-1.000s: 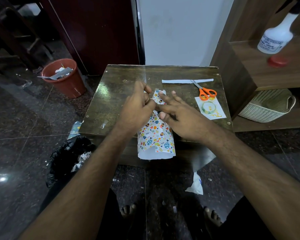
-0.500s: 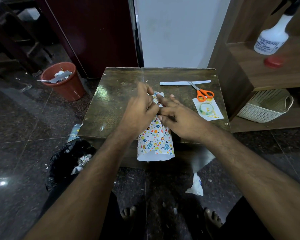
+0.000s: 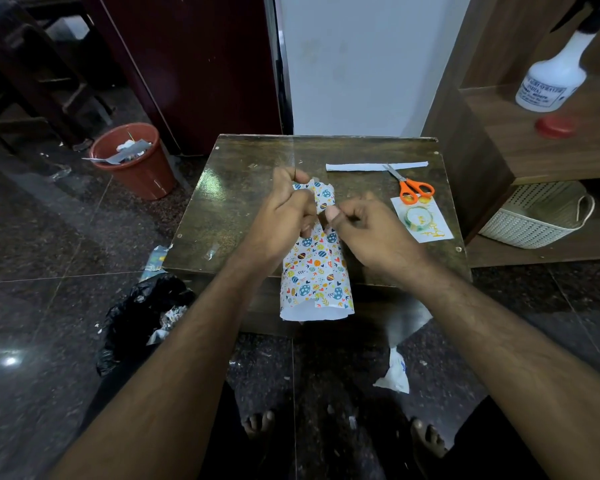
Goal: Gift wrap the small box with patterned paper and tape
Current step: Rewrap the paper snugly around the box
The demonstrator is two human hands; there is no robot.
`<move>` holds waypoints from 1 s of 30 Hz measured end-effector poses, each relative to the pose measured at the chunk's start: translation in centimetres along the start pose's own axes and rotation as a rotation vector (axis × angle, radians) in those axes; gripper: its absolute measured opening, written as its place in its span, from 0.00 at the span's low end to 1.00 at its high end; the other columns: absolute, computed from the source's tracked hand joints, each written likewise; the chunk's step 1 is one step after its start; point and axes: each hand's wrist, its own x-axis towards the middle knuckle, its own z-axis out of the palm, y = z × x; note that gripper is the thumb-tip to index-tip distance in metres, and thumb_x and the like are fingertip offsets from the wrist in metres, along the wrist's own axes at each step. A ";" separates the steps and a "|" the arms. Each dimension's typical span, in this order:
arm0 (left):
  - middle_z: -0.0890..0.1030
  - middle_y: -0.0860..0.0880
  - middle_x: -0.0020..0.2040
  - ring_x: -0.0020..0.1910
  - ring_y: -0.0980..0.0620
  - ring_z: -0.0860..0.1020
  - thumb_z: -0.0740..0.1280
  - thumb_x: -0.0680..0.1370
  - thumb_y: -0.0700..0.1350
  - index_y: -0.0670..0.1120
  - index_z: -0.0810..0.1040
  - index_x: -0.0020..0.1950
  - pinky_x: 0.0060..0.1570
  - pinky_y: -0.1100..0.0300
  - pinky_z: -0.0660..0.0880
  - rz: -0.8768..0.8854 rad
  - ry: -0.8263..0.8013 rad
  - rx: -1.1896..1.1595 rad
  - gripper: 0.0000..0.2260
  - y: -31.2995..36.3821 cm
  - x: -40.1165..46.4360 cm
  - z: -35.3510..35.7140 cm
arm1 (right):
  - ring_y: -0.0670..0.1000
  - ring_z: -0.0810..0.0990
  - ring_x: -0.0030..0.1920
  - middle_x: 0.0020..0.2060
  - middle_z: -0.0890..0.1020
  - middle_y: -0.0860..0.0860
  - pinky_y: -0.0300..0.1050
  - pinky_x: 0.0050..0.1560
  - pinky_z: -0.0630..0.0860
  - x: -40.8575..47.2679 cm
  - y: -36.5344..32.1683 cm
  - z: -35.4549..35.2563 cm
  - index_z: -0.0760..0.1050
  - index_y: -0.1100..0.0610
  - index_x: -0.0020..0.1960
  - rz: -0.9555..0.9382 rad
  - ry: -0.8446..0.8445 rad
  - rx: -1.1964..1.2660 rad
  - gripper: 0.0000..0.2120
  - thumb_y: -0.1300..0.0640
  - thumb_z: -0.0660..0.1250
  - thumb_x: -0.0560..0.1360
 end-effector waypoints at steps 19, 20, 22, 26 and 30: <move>0.70 0.52 0.27 0.28 0.52 0.70 0.61 0.84 0.43 0.46 0.70 0.52 0.38 0.55 0.70 -0.064 0.151 -0.358 0.02 1.3 0.2 -0.2 | 0.41 0.69 0.20 0.18 0.69 0.44 0.30 0.25 0.63 -0.4 -1.6 0.6 0.77 0.58 0.34 0.107 -0.014 0.003 0.16 0.52 0.74 0.77; 0.72 0.53 0.28 0.29 0.53 0.72 0.62 0.84 0.41 0.46 0.71 0.51 0.40 0.55 0.72 -0.050 0.197 -0.310 0.02 1.3 0.1 -0.5 | 0.41 0.70 0.20 0.19 0.70 0.44 0.31 0.25 0.63 -0.3 -1.6 0.5 0.77 0.57 0.35 0.113 -0.022 -0.002 0.16 0.52 0.74 0.77; 0.77 0.53 0.34 0.34 0.55 0.75 0.64 0.83 0.41 0.46 0.74 0.51 0.42 0.55 0.75 -0.021 0.315 -0.083 0.02 0.8 -0.2 -1.3 | 0.39 0.71 0.22 0.23 0.72 0.44 0.31 0.25 0.64 -0.3 -1.7 0.3 0.79 0.57 0.38 0.120 -0.045 -0.037 0.14 0.51 0.73 0.78; 0.80 0.50 0.50 0.44 0.53 0.79 0.69 0.82 0.50 0.46 0.71 0.60 0.41 0.53 0.79 -0.251 0.336 0.243 0.12 0.1 -2.2 -2.0 | 0.37 0.72 0.23 0.26 0.73 0.44 0.29 0.25 0.65 -0.2 -1.7 0.0 0.79 0.57 0.40 0.124 -0.064 -0.066 0.13 0.51 0.72 0.79; 0.87 0.43 0.51 0.52 0.40 0.86 0.70 0.81 0.54 0.41 0.79 0.56 0.53 0.39 0.83 -0.553 0.119 0.061 0.15 -0.4 -2.8 -0.8 | 0.37 0.72 0.24 0.27 0.73 0.44 0.29 0.25 0.65 -0.4 -1.8 0.2 0.78 0.56 0.38 0.111 -0.041 -0.059 0.12 0.53 0.72 0.78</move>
